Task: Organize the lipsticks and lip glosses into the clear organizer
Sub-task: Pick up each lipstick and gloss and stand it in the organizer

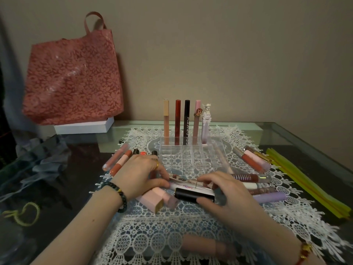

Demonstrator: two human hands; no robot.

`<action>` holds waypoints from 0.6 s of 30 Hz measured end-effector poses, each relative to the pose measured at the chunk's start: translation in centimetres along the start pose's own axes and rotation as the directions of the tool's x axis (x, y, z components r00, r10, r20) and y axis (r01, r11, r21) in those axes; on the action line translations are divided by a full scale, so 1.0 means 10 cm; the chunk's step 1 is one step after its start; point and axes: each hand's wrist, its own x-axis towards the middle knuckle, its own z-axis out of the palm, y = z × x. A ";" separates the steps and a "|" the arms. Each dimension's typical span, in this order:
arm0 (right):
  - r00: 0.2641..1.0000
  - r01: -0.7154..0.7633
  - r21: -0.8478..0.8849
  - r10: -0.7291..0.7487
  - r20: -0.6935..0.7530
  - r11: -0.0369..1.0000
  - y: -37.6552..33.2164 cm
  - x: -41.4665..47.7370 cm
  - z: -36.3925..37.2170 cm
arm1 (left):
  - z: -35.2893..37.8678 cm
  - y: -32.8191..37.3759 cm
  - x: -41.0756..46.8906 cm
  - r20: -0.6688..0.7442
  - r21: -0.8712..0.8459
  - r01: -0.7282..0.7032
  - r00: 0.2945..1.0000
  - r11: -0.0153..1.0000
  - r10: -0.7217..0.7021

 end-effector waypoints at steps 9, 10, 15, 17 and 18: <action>0.999 -0.015 -0.056 0.012 -0.042 0.998 0.08 0.07 -0.01 | 0.04 -0.01 0.02 -0.017 0.097 -0.056 0.998 0.994 0.057; 0.999 -0.015 -0.062 0.013 -0.035 0.998 0.08 0.09 -0.02 | 0.04 -0.01 0.02 -0.008 0.112 -0.062 0.998 0.992 0.063; 1.000 -0.023 -0.098 0.024 0.012 0.995 0.07 0.16 -0.07 | 0.05 0.01 0.04 0.024 0.176 -0.069 0.998 0.982 0.066; 0.999 -0.021 -0.114 0.025 0.038 0.993 0.05 0.19 -0.09 | 0.05 0.02 0.05 0.027 0.188 -0.071 0.997 0.980 0.067; 0.999 -0.016 -0.121 0.022 0.049 0.993 0.05 0.20 -0.10 | 0.05 0.02 0.05 0.028 0.193 -0.072 0.997 0.978 0.068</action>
